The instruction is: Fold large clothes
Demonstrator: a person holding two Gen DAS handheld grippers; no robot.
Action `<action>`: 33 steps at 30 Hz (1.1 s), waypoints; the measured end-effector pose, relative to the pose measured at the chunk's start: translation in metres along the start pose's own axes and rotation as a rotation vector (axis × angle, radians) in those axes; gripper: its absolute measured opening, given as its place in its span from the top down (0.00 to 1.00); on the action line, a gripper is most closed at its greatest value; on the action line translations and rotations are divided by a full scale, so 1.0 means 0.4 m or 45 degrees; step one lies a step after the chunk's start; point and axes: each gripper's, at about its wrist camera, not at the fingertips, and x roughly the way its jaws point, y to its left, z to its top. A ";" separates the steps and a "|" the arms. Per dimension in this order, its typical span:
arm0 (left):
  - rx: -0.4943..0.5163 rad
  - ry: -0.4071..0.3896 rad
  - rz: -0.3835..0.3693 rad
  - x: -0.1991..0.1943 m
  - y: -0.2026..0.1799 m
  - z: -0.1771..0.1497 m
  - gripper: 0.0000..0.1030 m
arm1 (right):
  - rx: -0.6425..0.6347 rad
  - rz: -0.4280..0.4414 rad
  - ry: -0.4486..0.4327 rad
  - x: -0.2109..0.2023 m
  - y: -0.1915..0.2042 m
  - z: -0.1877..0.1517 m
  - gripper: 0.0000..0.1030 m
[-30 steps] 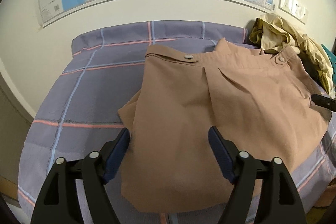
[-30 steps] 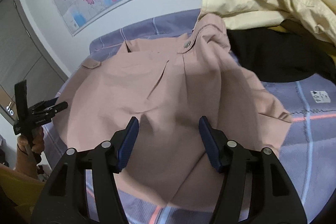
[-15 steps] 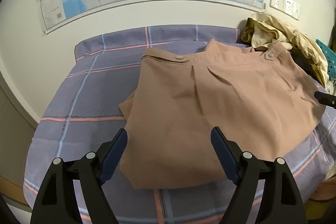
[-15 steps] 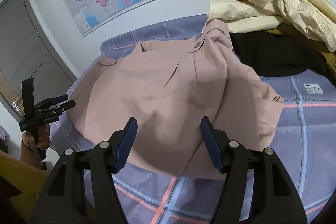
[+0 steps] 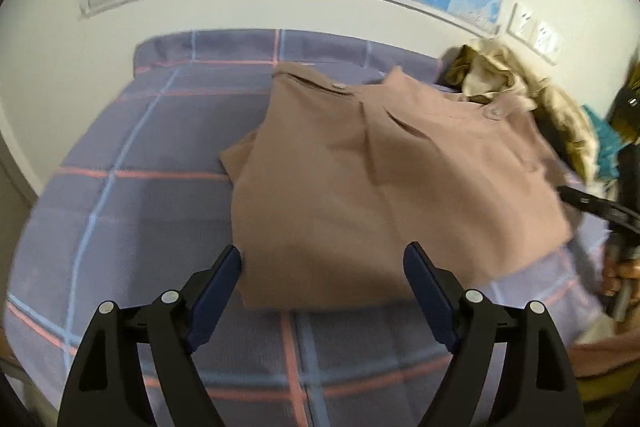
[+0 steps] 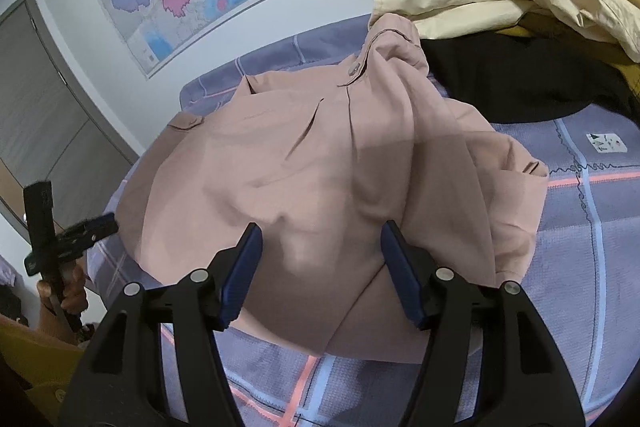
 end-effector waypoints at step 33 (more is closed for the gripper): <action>-0.309 0.112 -0.468 0.217 -0.063 0.103 0.23 | 0.438 0.120 -0.080 -0.206 -0.134 -0.115 0.24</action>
